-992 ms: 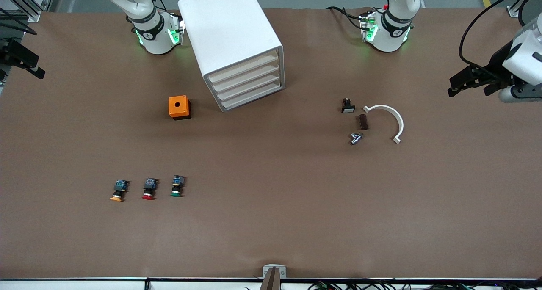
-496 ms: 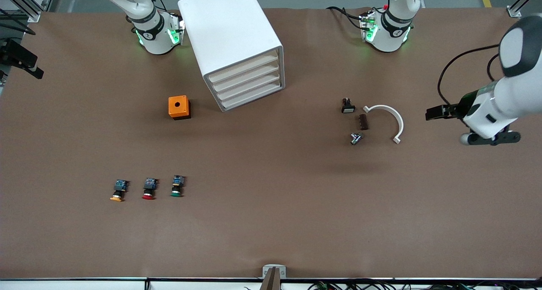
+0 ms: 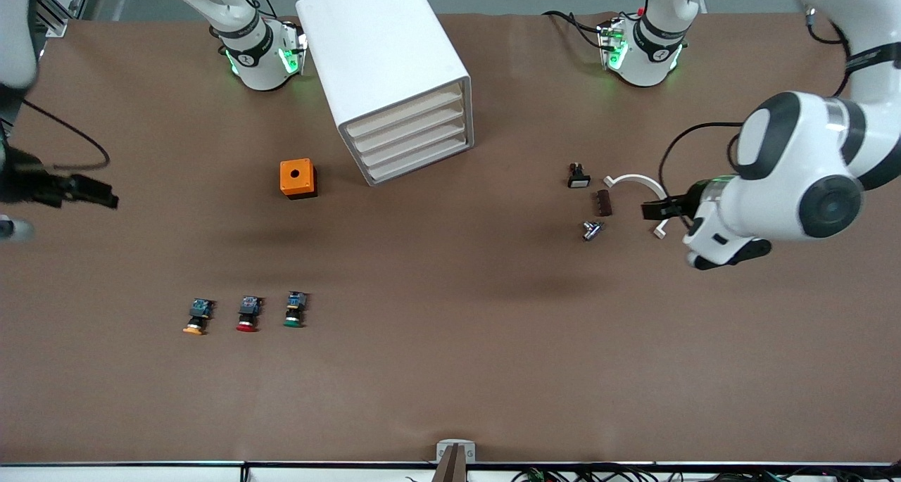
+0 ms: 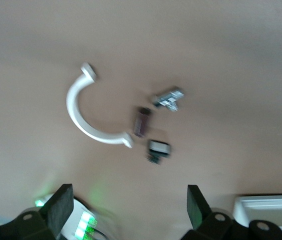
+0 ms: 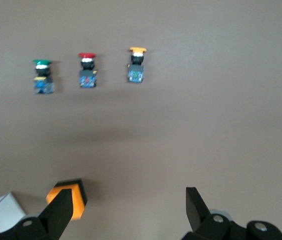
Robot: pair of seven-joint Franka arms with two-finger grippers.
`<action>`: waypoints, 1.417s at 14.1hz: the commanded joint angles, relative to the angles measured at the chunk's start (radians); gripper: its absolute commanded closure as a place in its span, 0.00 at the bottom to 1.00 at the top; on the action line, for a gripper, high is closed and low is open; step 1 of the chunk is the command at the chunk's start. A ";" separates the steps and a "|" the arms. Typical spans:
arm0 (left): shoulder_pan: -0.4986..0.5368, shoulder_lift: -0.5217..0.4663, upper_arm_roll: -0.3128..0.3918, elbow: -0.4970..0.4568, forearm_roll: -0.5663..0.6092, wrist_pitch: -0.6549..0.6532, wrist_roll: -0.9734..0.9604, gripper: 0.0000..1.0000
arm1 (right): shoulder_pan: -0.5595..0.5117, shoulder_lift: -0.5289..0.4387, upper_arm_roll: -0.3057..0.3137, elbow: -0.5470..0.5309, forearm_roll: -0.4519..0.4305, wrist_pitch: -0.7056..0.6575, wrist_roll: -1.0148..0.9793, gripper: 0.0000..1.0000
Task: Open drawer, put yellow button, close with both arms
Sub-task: 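Grasp the drawer front with the left gripper while the right gripper grasps the yellow button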
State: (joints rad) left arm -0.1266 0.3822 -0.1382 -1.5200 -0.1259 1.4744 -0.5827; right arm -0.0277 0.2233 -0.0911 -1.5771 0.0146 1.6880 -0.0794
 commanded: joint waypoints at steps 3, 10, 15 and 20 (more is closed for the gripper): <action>-0.083 0.136 0.002 0.124 -0.234 -0.063 -0.489 0.00 | -0.038 0.174 0.014 0.023 0.031 0.161 -0.014 0.00; -0.137 0.300 -0.001 0.191 -0.634 -0.126 -1.275 0.00 | -0.034 0.330 0.014 -0.052 0.045 0.451 0.040 0.00; -0.231 0.348 0.000 0.190 -0.787 -0.125 -1.600 0.00 | -0.029 0.453 0.019 -0.050 0.048 0.604 0.041 0.00; -0.320 0.382 0.000 0.184 -0.888 -0.124 -1.707 0.08 | -0.006 0.505 0.024 -0.049 0.117 0.648 0.036 0.00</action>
State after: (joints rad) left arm -0.4293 0.7293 -0.1425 -1.3605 -0.9827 1.3714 -2.2419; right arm -0.0449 0.7084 -0.0727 -1.6399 0.1057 2.3221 -0.0485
